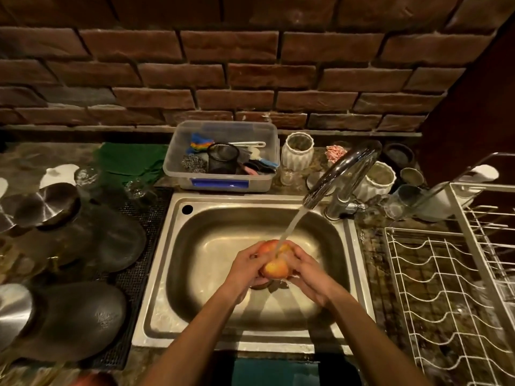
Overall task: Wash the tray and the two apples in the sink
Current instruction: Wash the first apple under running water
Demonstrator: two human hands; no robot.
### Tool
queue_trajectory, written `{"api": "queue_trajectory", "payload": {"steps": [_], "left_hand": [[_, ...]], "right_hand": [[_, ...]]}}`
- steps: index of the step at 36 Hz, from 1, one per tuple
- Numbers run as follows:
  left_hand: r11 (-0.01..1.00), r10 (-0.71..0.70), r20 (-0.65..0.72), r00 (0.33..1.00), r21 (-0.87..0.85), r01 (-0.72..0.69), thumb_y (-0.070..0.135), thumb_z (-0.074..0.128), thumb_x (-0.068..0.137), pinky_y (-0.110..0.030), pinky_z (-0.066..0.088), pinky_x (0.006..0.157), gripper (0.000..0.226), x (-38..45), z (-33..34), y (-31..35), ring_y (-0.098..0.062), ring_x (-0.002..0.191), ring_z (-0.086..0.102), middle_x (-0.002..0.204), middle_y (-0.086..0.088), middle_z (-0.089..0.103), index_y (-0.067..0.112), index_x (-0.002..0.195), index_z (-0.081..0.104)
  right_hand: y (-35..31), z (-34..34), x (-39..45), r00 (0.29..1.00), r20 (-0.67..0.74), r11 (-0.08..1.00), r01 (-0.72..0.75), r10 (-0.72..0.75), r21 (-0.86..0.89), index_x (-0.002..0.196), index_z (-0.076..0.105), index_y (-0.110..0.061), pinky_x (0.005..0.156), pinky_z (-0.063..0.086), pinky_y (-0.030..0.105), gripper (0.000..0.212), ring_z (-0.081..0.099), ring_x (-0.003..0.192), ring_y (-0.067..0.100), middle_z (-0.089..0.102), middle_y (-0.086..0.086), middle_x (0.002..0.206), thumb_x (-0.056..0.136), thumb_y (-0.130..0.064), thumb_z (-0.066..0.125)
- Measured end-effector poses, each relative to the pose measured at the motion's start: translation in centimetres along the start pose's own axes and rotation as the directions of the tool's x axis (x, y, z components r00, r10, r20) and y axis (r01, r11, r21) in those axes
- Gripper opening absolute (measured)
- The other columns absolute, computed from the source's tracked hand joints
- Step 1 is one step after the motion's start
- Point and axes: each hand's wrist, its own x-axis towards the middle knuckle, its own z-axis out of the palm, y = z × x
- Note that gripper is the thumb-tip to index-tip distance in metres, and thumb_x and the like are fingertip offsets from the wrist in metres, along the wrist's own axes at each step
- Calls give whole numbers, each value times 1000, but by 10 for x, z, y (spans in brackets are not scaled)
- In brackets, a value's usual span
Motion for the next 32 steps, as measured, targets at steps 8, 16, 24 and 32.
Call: {"api": "queue_trajectory", "payload": {"steps": [8, 16, 24, 32], "left_hand": [[1000, 11, 63, 998, -12, -11, 28, 69, 94, -48, 62, 87, 38, 2, -9, -6, -33, 109, 71, 129, -12, 64, 27, 132, 64], [996, 69, 55, 996, -61, -66, 26, 66, 96, -40, 63, 83, 31, 2, -15, -20, -27, 114, 67, 132, 1, 54, 50, 115, 64], [1000, -2, 148, 989, 29, -2, 25, 77, 87, -38, 63, 85, 84, 7, -24, -29, -25, 114, 67, 147, 3, 34, 44, 150, 24], [941, -44, 125, 991, -328, 83, 25, 80, 79, -46, 64, 77, 80, 8, -15, -40, -44, 113, 66, 149, -17, 36, 31, 148, 40]], "right_hand": [[11, 3, 11, 995, -95, 999, 39, -37, 15, 125, 68, -32, 85, 61, 45, 27, 64, 121, 28, 62, 8, 134, 101, -24, 59], [14, 27, 16, 987, -128, 995, 92, -94, -25, 126, 65, -34, 76, 61, 36, 27, 71, 105, 19, 70, 1, 122, 106, -30, 47], [25, 25, 16, 987, -127, 959, 64, -102, -275, 118, 64, -47, 92, 60, 40, 25, 66, 114, 18, 65, -5, 130, 106, -42, 42], [34, 18, 3, 979, -100, 970, 157, -178, -186, 137, 57, -45, 88, 61, 42, 55, 73, 107, 24, 70, 1, 122, 83, -49, 73]]}}
